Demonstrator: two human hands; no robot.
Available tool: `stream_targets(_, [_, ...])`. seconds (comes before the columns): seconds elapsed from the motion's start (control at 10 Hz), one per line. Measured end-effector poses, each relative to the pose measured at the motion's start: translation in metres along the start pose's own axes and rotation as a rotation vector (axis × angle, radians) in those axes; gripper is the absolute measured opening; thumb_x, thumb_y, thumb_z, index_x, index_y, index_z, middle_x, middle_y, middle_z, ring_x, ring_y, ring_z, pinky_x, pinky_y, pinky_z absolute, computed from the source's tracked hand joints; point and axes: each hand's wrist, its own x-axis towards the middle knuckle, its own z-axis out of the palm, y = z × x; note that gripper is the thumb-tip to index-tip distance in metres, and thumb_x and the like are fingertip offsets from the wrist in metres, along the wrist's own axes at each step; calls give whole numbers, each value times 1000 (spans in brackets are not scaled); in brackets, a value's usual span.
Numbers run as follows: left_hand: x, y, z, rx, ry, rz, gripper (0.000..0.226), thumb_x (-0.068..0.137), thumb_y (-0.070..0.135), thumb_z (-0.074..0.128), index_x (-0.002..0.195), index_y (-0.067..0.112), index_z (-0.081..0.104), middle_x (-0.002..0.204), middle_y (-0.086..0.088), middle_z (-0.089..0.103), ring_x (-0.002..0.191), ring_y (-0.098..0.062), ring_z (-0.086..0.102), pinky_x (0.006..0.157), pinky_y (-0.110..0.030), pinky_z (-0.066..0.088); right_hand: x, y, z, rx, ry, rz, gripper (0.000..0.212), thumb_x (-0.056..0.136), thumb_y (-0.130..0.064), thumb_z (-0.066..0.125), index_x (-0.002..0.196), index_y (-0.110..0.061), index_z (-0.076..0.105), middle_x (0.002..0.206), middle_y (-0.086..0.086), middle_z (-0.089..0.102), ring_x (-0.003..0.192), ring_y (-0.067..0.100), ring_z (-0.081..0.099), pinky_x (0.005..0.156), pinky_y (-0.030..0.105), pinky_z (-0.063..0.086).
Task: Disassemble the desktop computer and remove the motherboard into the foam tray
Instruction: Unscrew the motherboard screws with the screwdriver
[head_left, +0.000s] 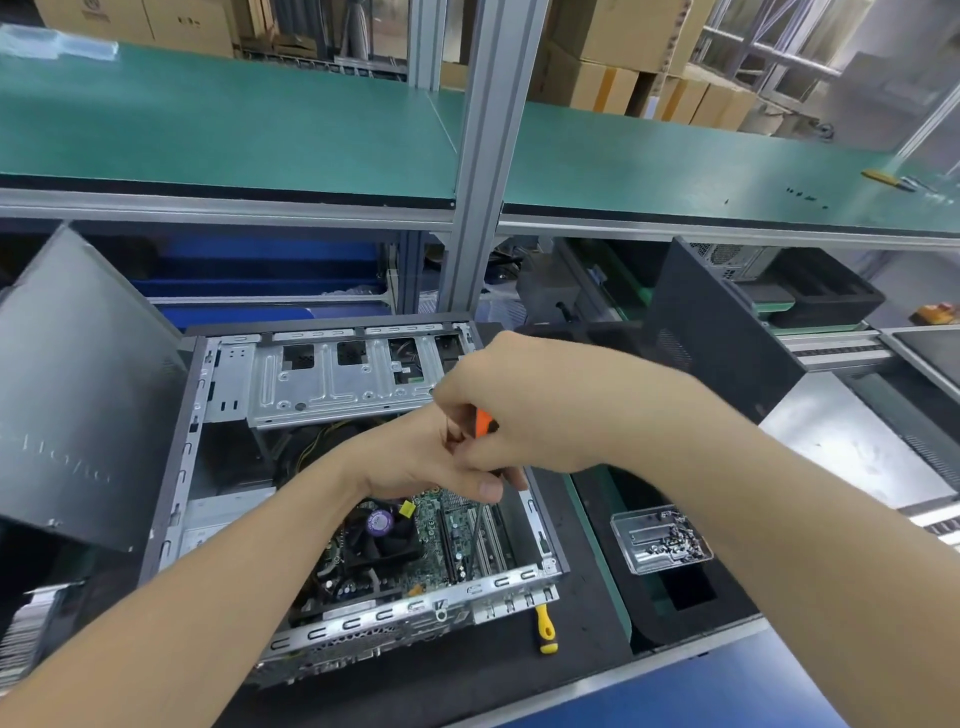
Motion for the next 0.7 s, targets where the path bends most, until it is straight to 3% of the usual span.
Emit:
stream_targets(0.1, [0, 3, 2, -35, 13, 11, 32, 78, 8, 75, 104, 26, 77, 101, 4, 75, 102, -12, 69, 91, -26, 54, -16, -11, -12, 84, -30, -4, 74, 52, -79, 28, 82, -26, 69, 73, -4, 63, 65, 24, 65, 66, 45, 60])
stream_targets(0.2, [2, 3, 0, -36, 8, 11, 23, 75, 9, 76, 97, 16, 73, 89, 0, 68, 87, -12, 63, 82, -28, 52, -16, -19, -15, 60, -26, -5, 85, 48, -78, 26, 91, -21, 72, 81, -1, 66, 74, 26, 67, 74, 45, 60])
stream_targets(0.3, [0, 1, 3, -57, -20, -34, 26, 77, 6, 75, 96, 23, 77, 91, 10, 74, 90, -4, 68, 83, -24, 54, -21, -22, -15, 42, 22, 27, 75, 57, -84, 36, 86, -23, 68, 79, -2, 63, 69, 23, 65, 72, 44, 61])
stream_targets(0.4, [1, 2, 1, -27, -53, -26, 32, 81, 1, 72, 96, 29, 77, 93, 12, 75, 92, -3, 69, 84, -20, 53, -15, -17, -12, 41, -21, 20, 90, 44, -80, 25, 95, -25, 74, 84, -4, 69, 77, 21, 70, 75, 42, 59])
stream_targets(0.5, [4, 2, -6, 77, -3, -43, 30, 78, 9, 79, 100, -9, 70, 94, -17, 74, 90, -11, 70, 79, -24, 54, -15, -17, -12, -59, 133, 52, 72, 69, -89, 34, 77, -24, 62, 71, -3, 55, 59, 19, 57, 51, 33, 44])
stream_targets(0.6, [3, 2, -8, 38, -8, -36, 52, 75, 15, 79, 108, -21, 61, 98, -18, 72, 97, -16, 69, 88, -32, 53, -12, -21, -8, -95, 180, 198, 59, 93, -73, 45, 66, -21, 37, 66, 0, 38, 54, 20, 49, 51, 31, 36])
stream_targets(0.7, [5, 3, -8, 28, 31, -25, 51, 72, 12, 82, 113, -13, 64, 96, -26, 70, 90, -39, 65, 83, -43, 49, -9, -20, -10, 2, 95, 138, 39, 95, -48, 60, 71, -19, 50, 61, -2, 50, 51, 16, 55, 45, 27, 36])
